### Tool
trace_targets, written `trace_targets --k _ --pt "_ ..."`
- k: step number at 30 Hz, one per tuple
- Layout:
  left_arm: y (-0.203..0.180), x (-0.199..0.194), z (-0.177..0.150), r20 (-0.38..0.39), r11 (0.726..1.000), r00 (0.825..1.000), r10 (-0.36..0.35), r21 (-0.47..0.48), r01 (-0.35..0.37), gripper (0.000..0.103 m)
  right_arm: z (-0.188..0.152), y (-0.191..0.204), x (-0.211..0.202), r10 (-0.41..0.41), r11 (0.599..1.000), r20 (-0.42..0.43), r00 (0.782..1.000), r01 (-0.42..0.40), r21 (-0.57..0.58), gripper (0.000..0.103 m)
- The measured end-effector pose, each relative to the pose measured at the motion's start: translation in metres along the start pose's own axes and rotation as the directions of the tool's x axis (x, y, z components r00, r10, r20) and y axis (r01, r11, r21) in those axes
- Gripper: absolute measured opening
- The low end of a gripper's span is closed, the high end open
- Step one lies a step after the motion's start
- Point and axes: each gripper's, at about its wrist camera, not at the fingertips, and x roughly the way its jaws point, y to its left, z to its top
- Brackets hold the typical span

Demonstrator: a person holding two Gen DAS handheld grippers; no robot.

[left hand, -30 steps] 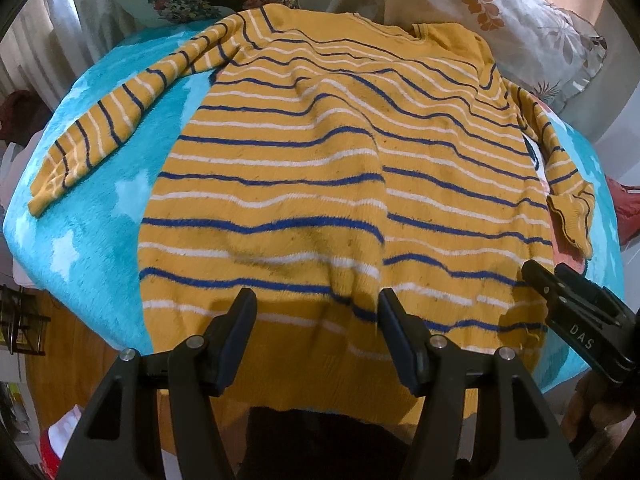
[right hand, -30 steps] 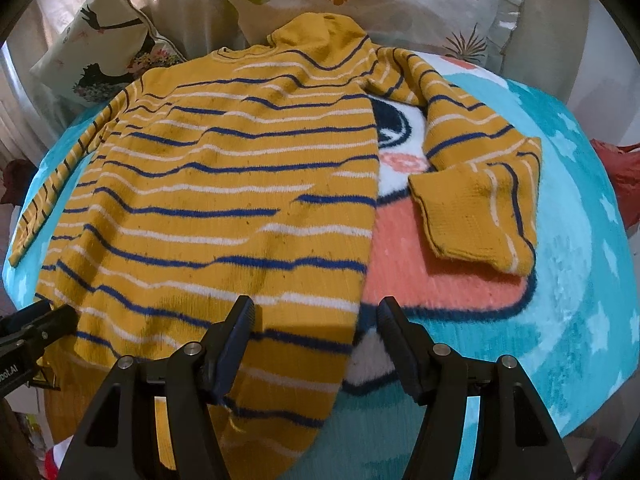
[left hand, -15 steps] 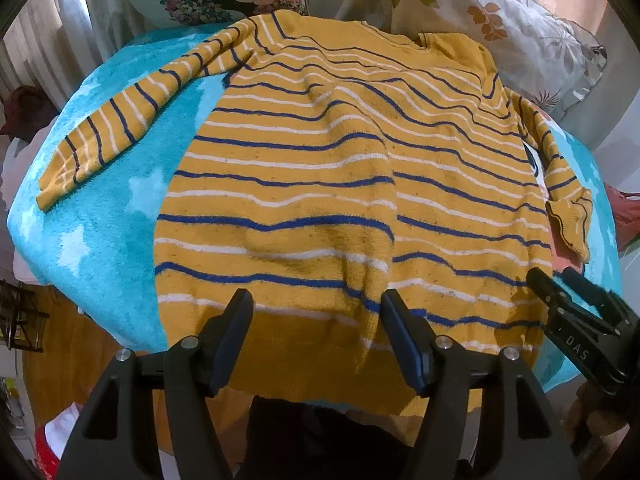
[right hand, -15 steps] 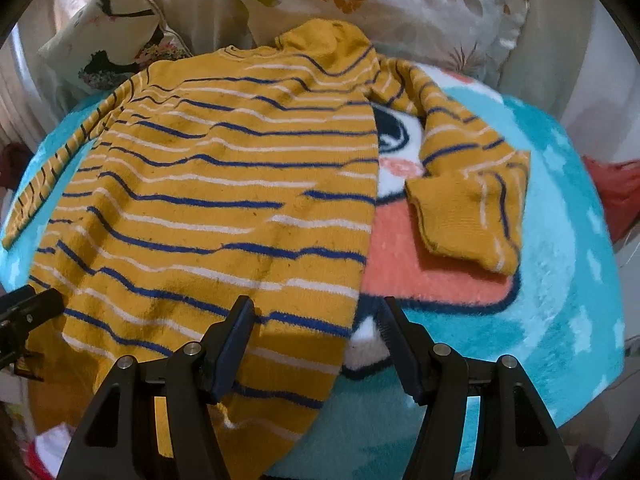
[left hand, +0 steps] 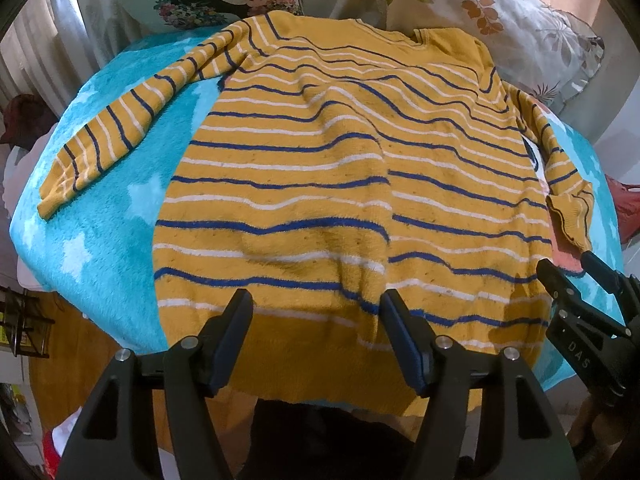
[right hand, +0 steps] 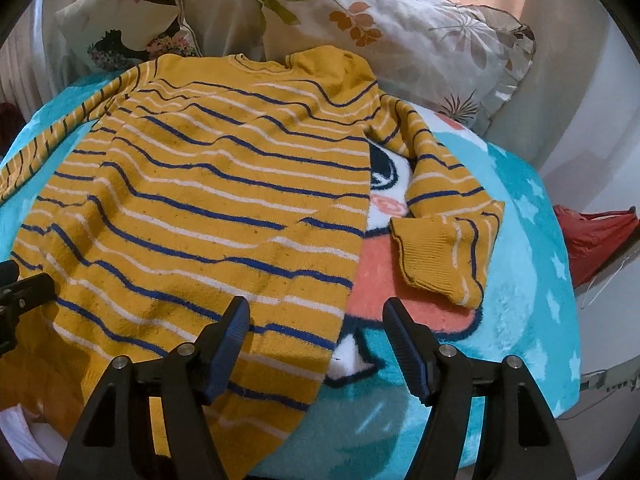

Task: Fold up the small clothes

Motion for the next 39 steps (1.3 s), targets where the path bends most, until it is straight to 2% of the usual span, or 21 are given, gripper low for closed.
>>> trace_targets --k 5,15,23,26,30,35,39 --pt "-0.001 0.002 0.001 -0.004 1.0 1.0 0.002 0.001 -0.002 0.065 0.0 -0.003 0.006 -0.025 1.0 -0.025 0.999 0.025 -0.005 0.074" --pt "-0.004 0.007 0.003 -0.018 1.0 1.0 0.011 0.012 -0.011 0.065 0.001 -0.007 0.021 -0.158 0.986 -0.07 0.985 0.153 -0.069 0.076" --pt "-0.01 0.01 0.005 -0.025 1.0 1.0 0.013 0.025 -0.012 0.065 0.003 -0.013 0.026 -0.174 0.983 -0.093 0.98 0.167 -0.077 0.079" --pt "-0.011 0.011 0.005 -0.026 1.0 1.0 0.011 0.027 -0.01 0.065 0.004 -0.015 0.025 -0.123 0.991 -0.115 0.986 0.117 -0.058 0.079" --pt "-0.008 0.008 0.007 -0.019 1.0 1.0 0.015 0.02 -0.015 0.065 0.02 -0.027 0.01 0.071 0.996 -0.185 0.98 -0.061 0.06 0.079" --pt "0.007 0.004 0.01 -0.03 1.0 0.999 0.013 -0.002 -0.013 0.065 0.042 -0.032 -0.026 0.171 0.978 -0.14 0.975 -0.151 0.143 0.083" --pt "0.026 0.002 0.013 -0.036 0.999 0.999 0.021 -0.034 -0.023 0.067 0.05 -0.029 -0.045 0.196 0.972 -0.101 0.975 -0.179 0.154 0.084"
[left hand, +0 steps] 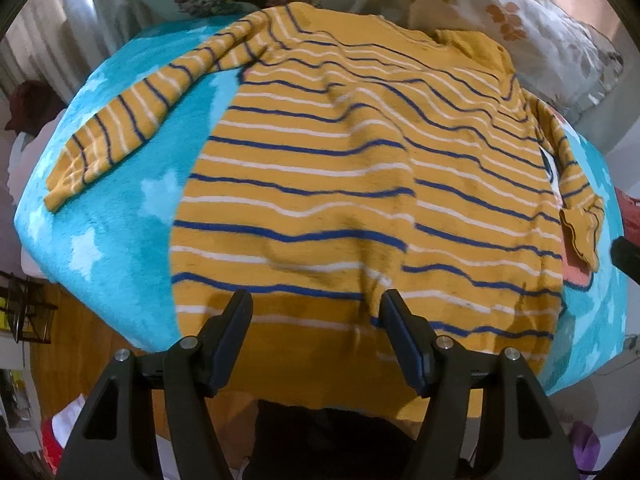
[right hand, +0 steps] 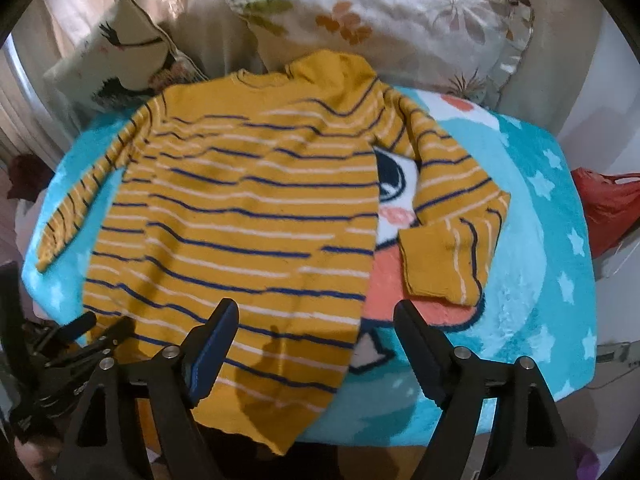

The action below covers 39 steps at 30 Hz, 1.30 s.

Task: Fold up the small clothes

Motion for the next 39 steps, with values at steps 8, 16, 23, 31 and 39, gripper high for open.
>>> trace_targets --k 8,16,23,31,39 --pt "0.047 -0.002 0.009 0.016 0.992 0.996 0.085 -0.096 -0.083 0.067 0.005 0.003 -0.001 -0.03 1.0 0.013 0.999 0.03 -0.006 0.084" --pt "0.069 0.007 0.01 -0.016 0.981 0.994 0.105 -0.165 -0.106 0.067 0.01 0.004 0.001 -0.049 0.999 0.019 0.999 0.05 -0.017 0.084" --pt "0.065 0.013 0.011 -0.033 0.98 0.994 0.105 -0.164 -0.109 0.067 0.013 0.005 0.008 -0.047 0.999 0.004 0.999 0.047 -0.019 0.084" --pt "0.061 0.022 0.014 -0.051 0.983 0.994 0.097 -0.151 -0.104 0.067 0.016 -0.002 0.013 -0.033 0.999 -0.009 0.999 0.033 0.006 0.084" --pt "0.057 0.029 0.018 -0.063 0.984 0.994 0.093 -0.149 -0.101 0.067 0.018 -0.006 0.025 0.0 0.999 -0.051 0.999 0.002 0.035 0.084"
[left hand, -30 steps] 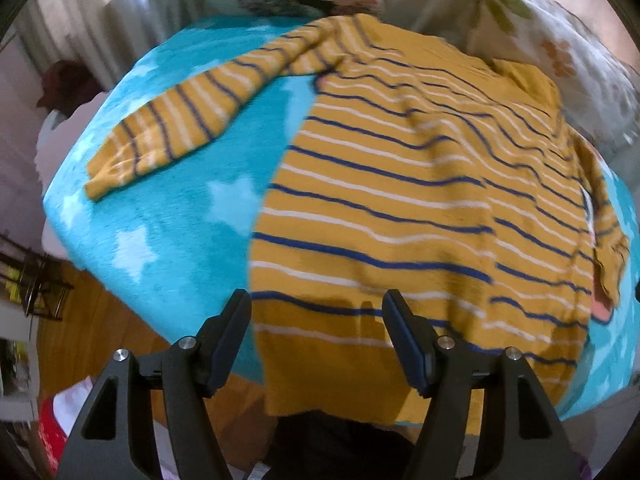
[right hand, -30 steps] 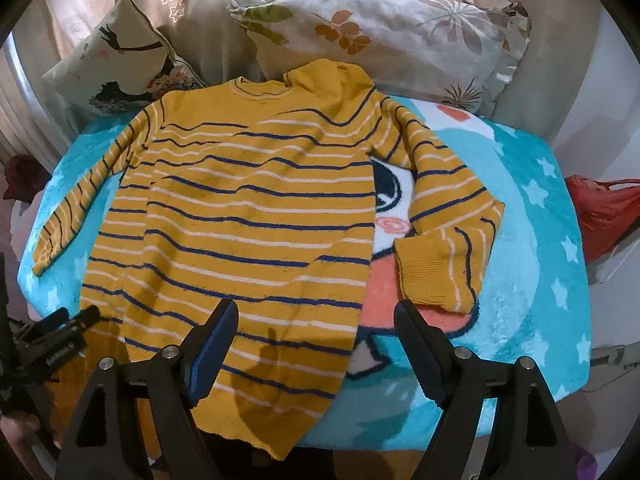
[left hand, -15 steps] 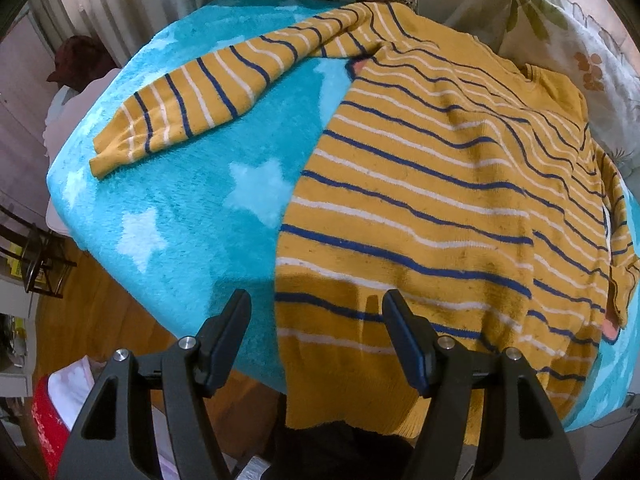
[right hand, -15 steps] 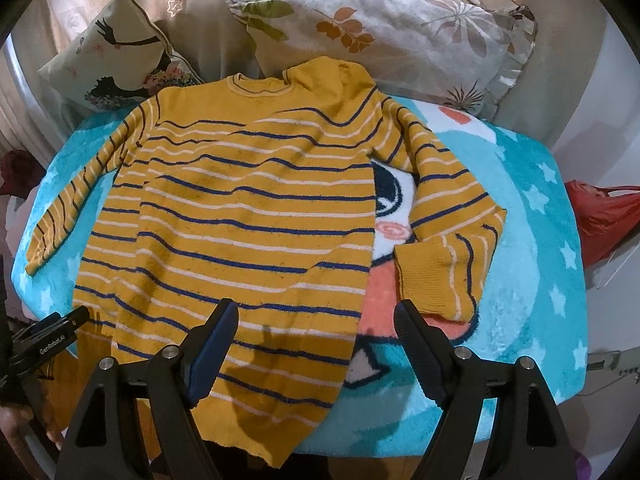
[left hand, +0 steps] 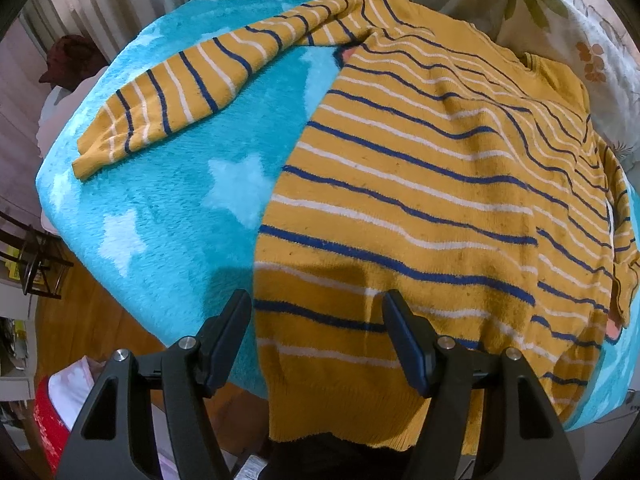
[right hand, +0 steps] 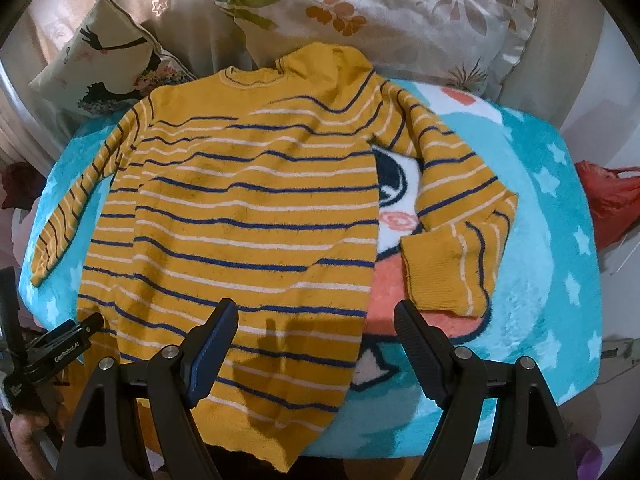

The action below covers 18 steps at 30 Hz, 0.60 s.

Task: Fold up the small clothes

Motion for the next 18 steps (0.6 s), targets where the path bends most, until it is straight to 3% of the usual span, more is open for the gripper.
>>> trace_targets --k 5,9,18 --pt "0.0 0.002 0.002 0.005 1.0 1.0 -0.006 0.002 0.006 0.067 -0.003 -0.005 0.022 0.074 0.997 -0.099 0.992 -0.07 0.039 0.084" --pt "0.006 0.006 0.002 0.009 1.0 1.0 -0.02 0.006 0.02 0.067 -0.018 -0.003 0.048 0.043 0.999 -0.207 0.977 -0.044 0.0 0.084" --pt "0.015 0.017 -0.003 -0.01 0.998 0.999 -0.049 -0.028 0.049 0.072 -0.04 -0.001 0.074 0.056 0.998 -0.335 0.941 -0.051 0.022 0.084"
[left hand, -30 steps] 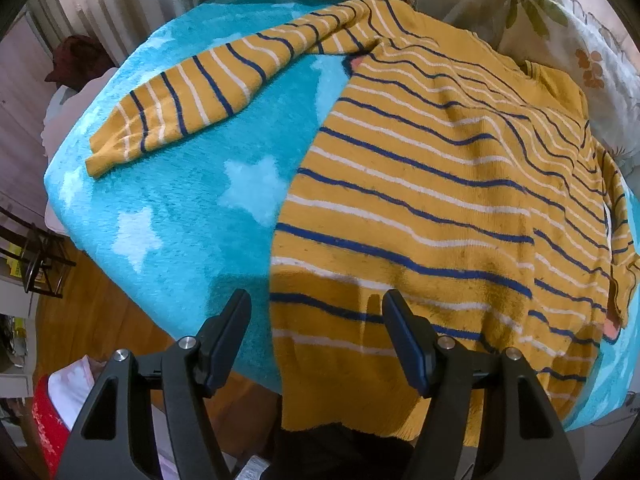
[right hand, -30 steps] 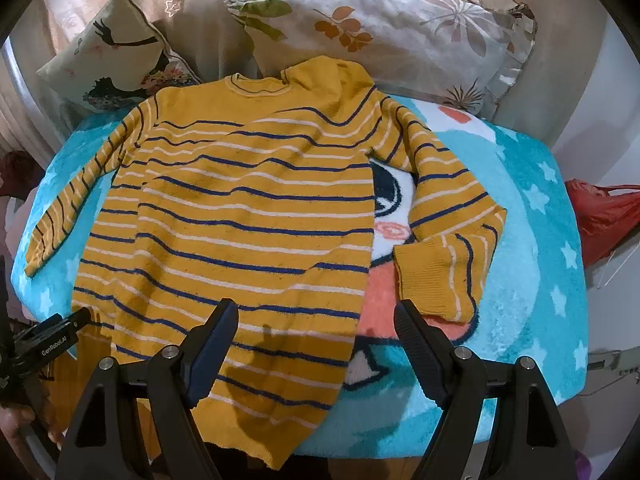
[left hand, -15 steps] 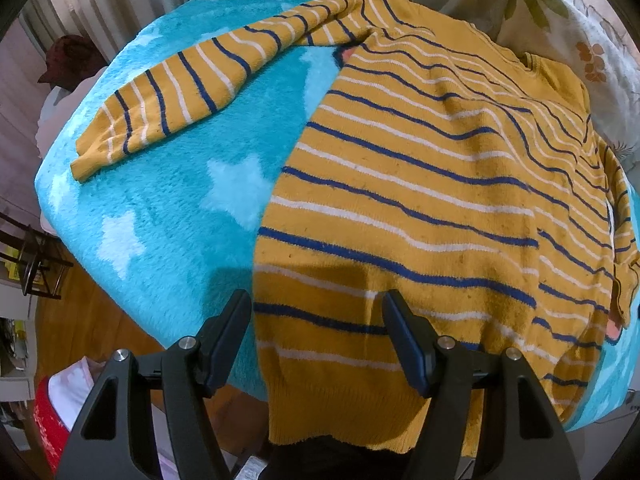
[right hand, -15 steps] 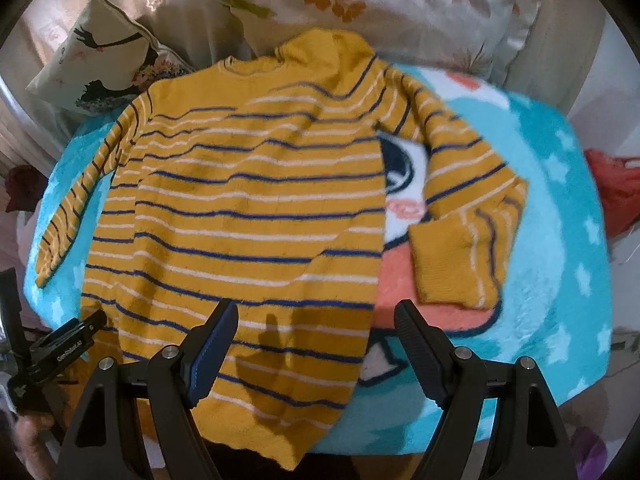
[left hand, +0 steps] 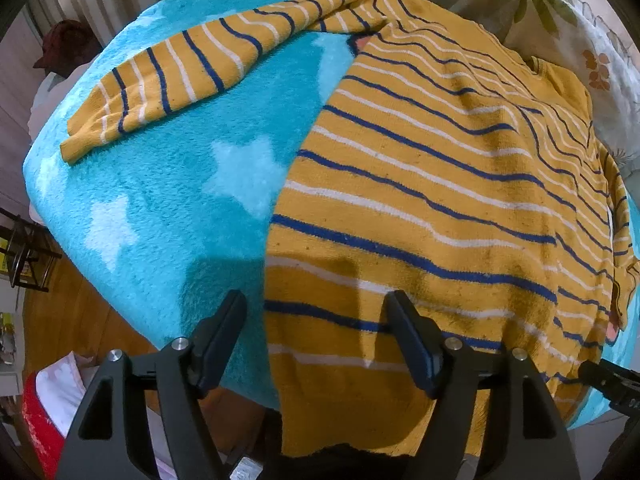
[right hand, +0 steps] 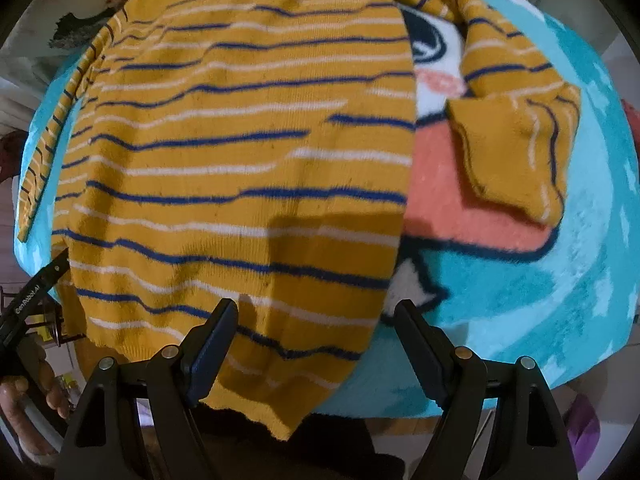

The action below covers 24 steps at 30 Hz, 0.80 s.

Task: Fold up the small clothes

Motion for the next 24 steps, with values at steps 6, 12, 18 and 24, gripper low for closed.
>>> trace_targets --k 6,12,18,24 --pt "0.004 -0.001 -0.002 0.004 1.0 1.0 -0.01 0.001 0.01 0.073 -0.004 0.011 0.01 -0.009 1.0 -0.022 1.0 0.009 -0.016 0.084" --pt "0.006 -0.003 -0.005 0.006 1.0 1.0 -0.013 0.001 0.013 0.074 -0.009 0.021 0.016 -0.025 1.0 -0.014 1.0 0.024 -0.019 0.084" --pt "0.001 -0.005 -0.012 0.013 0.998 0.998 -0.053 0.022 0.053 0.078 -0.017 0.027 0.025 0.007 1.0 -0.001 1.0 -0.007 -0.027 0.087" --pt "-0.016 -0.014 -0.026 0.024 0.982 0.993 -0.117 0.153 0.112 0.008 -0.041 0.023 0.02 0.063 0.995 0.164 0.985 -0.05 -0.085 0.056"
